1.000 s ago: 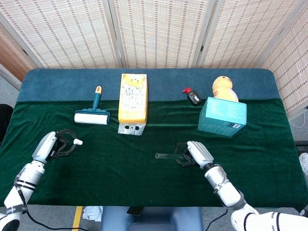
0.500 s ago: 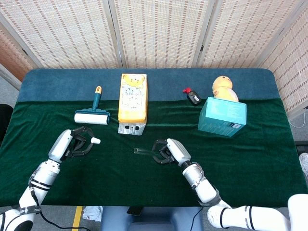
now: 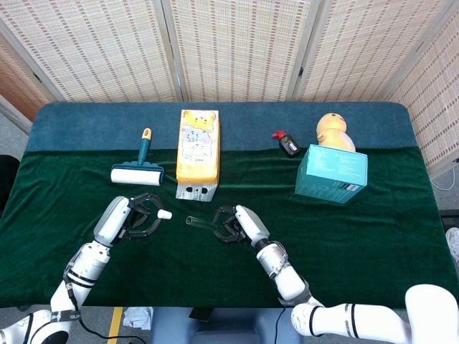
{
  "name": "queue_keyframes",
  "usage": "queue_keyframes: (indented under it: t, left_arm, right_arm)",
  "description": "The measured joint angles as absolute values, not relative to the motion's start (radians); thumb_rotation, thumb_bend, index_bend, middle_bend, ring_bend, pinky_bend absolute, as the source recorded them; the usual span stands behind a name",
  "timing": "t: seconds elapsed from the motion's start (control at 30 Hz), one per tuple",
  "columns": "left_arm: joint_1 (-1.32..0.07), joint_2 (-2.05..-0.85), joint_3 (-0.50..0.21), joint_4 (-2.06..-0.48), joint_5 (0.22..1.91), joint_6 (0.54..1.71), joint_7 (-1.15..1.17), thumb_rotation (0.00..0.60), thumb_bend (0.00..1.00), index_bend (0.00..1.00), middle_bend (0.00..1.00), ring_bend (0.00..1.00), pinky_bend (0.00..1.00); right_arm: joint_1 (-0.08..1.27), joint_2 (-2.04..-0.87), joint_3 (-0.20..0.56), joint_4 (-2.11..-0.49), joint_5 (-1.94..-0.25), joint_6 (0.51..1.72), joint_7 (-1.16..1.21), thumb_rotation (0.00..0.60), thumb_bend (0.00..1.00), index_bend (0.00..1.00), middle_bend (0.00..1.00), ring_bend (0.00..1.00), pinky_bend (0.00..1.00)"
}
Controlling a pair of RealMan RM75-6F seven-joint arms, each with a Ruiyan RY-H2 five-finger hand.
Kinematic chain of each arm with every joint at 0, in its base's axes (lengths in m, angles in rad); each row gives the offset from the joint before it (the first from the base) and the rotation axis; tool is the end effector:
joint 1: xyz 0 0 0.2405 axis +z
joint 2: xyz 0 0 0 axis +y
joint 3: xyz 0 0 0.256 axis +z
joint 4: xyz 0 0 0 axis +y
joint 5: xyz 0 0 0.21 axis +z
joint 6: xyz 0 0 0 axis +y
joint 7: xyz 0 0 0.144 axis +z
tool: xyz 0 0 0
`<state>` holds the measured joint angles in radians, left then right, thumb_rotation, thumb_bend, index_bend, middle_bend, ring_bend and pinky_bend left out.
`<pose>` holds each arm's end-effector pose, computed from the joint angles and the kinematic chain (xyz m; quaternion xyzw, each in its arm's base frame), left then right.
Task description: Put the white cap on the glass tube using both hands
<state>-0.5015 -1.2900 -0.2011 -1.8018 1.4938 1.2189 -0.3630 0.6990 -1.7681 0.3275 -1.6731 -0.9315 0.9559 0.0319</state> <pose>-0.1403 0.2857 0.0835 -0.5740 -0.4976 -0.6012 0.2478 -0.0649 -0.2968 -0.0651 0.5330 -0.6661 0.4860 0.1895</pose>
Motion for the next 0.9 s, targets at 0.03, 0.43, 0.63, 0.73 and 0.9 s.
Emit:
queue_keyframes:
  t: [0.03,0.43,0.63,0.73,0.9]
  left_arm:
    - [-0.503,-1.295,-0.2,-1.799,1.498,1.222,-0.35,0.6,0.57,0.61,1.0,0.9,0.85]
    - [-0.531,-1.325,-0.179,-1.775,1.544,1.236,-0.24,0.6,0.57,0.61,1.0,0.9,0.85]
    - [-0.538,-1.333,-0.17,-1.773,1.555,1.242,-0.219,0.6,0.57,0.61,1.0,0.9,0.85]
    - [-0.54,-1.334,-0.168,-1.77,1.554,1.242,-0.219,0.6,0.57,0.61,1.0,0.9,0.85]
    - [-0.542,-1.334,-0.165,-1.764,1.548,1.243,-0.223,0.6,0.57,0.62,1.0,0.9,0.85]
  right_arm:
    - [0.701,-1.77,0.328,-1.672,-0.929,0.956,0.03,0.6,0.89,0.76,0.93,1.0,1.0]
    - [0.723,-1.783,0.332,-1.675,-0.912,0.958,0.0,0.6,0.89,0.76,0.93,1.0,1.0]
    - [0.731,-1.791,0.335,-1.674,-0.902,0.965,-0.014,0.6,0.89,0.76,0.93,1.0,1.0]
    - [0.735,-1.794,0.335,-1.674,-0.899,0.967,-0.019,0.6,0.89,0.76,0.93,1.0,1.0]
    - [0.737,-1.799,0.334,-1.678,-0.899,0.97,-0.02,0.6,0.89,0.76,0.93,1.0,1.0]
